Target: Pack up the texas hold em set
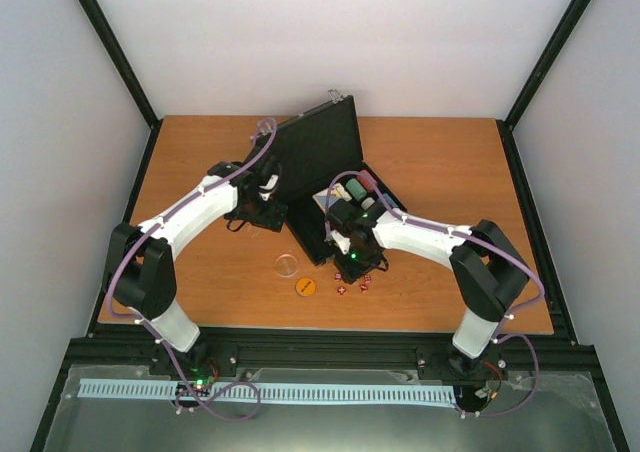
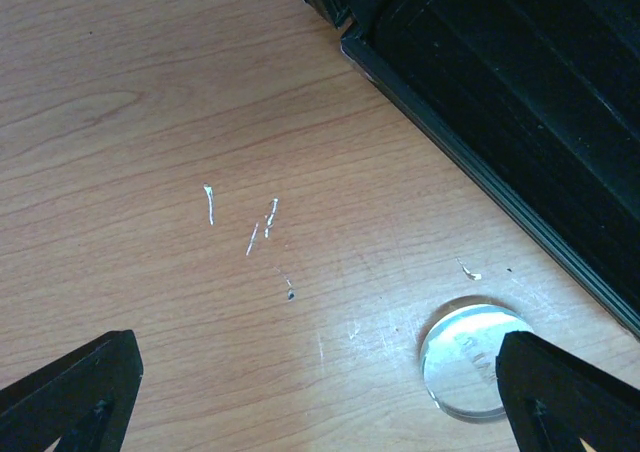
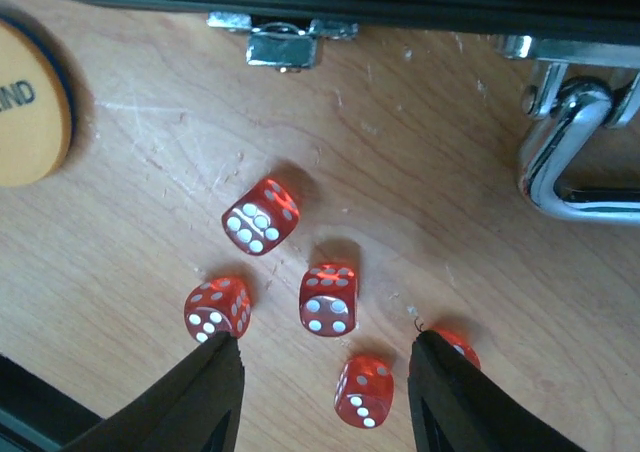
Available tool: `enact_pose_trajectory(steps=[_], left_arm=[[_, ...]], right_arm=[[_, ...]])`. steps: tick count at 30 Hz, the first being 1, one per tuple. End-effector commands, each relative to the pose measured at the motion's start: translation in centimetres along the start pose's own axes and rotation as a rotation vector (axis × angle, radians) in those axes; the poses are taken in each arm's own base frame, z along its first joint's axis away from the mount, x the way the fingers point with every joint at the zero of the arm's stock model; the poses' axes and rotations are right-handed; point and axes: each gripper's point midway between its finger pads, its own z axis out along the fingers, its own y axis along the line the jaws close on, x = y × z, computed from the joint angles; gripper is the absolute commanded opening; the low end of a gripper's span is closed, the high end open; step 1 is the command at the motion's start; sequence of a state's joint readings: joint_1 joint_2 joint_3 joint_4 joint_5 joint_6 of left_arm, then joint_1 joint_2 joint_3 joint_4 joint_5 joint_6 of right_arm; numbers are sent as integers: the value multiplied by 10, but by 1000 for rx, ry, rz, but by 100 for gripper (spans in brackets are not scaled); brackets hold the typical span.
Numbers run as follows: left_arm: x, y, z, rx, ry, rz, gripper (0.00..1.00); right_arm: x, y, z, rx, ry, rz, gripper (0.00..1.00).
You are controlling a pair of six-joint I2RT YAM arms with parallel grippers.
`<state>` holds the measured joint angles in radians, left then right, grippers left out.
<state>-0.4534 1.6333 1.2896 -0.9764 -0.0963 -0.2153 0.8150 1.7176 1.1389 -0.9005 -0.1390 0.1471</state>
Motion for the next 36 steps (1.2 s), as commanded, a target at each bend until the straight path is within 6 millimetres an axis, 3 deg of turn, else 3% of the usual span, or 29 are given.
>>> enact_pose_trajectory(steps=[1,16,21,32,36], left_arm=[[-3,1,-13,7,-22,11,100],[-8,-1,-17,24,-46,-2,100],[-8,-1,-14,20,-39,-1,100],[-13,-2,-7,12,-29,12,100],[-14,-2,-8,12,-31,16,100]], right_arm=[[-2,-2,11,23,-5,15,44],[-5,-10,28,61,16,15,41],[-2,-10,32,59,26,7,34],[-7,-10,30,65,36,-25,24],[-11,-8,17,69,38,-36,21]])
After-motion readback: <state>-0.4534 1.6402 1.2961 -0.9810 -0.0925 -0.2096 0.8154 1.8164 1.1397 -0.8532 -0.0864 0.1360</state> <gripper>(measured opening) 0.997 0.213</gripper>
